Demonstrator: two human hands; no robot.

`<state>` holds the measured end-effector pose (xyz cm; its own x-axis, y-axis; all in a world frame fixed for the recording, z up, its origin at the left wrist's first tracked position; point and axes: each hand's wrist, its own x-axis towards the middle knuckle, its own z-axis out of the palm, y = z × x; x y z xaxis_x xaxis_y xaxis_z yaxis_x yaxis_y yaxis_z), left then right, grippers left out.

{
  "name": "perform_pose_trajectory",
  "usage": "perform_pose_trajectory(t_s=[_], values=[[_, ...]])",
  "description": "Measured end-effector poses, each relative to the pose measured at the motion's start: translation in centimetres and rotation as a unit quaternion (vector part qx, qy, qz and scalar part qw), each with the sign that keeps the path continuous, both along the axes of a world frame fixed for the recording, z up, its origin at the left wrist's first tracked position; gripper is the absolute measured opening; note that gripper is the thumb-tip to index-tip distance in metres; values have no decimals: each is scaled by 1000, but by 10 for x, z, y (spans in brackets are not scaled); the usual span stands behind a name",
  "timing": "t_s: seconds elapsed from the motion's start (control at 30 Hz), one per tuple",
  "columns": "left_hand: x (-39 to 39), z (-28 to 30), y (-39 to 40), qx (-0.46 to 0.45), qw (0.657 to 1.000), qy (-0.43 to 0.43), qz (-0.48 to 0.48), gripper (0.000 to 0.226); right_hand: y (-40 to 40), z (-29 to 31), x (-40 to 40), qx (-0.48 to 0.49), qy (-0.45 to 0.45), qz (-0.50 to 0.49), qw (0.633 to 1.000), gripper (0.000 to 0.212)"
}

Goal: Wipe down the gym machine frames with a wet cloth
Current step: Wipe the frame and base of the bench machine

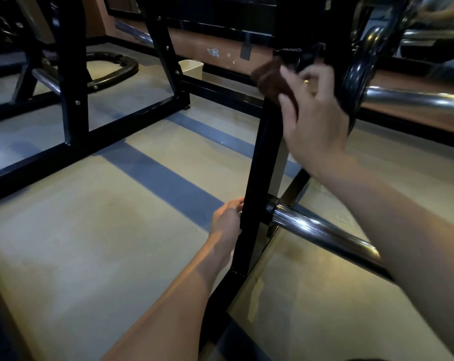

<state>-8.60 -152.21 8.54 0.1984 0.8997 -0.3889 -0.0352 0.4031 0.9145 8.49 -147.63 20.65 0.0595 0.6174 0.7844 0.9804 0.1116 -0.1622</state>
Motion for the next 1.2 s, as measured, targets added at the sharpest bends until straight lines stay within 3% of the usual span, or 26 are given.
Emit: perform_pose_trajectory(t_s=[0.2,0.3,0.4,0.5,0.57,0.7,0.83,0.93,1.03,1.2], values=[[-1,16,-6,-30,999,4,37,29,-46,-96,-48,-225,-9,32,974,40],[-5,23,-1,-31,996,14,88,29,-50,-107,-59,-249,130,58,958,38],[-12,33,4,-22,994,-5,110,33,-51,-108,-61,-246,319,95,910,34],[-19,41,4,-8,993,-20,119,42,-55,-110,-67,-267,395,115,871,35],[-22,45,3,-14,992,-23,121,48,-58,-108,-71,-274,398,120,867,42],[-22,46,5,-34,993,-22,109,48,-61,-104,-77,-264,332,113,899,48],[-27,42,11,-22,992,-38,114,28,-59,-106,-77,-296,345,204,867,48],[-36,37,20,-38,983,-73,166,15,-58,-108,-74,-315,428,240,813,41],[-43,37,24,-56,973,-146,168,24,-55,-110,-73,-338,466,207,791,46],[-52,42,20,-76,947,-278,139,42,-52,-103,-76,-392,425,192,793,48]])
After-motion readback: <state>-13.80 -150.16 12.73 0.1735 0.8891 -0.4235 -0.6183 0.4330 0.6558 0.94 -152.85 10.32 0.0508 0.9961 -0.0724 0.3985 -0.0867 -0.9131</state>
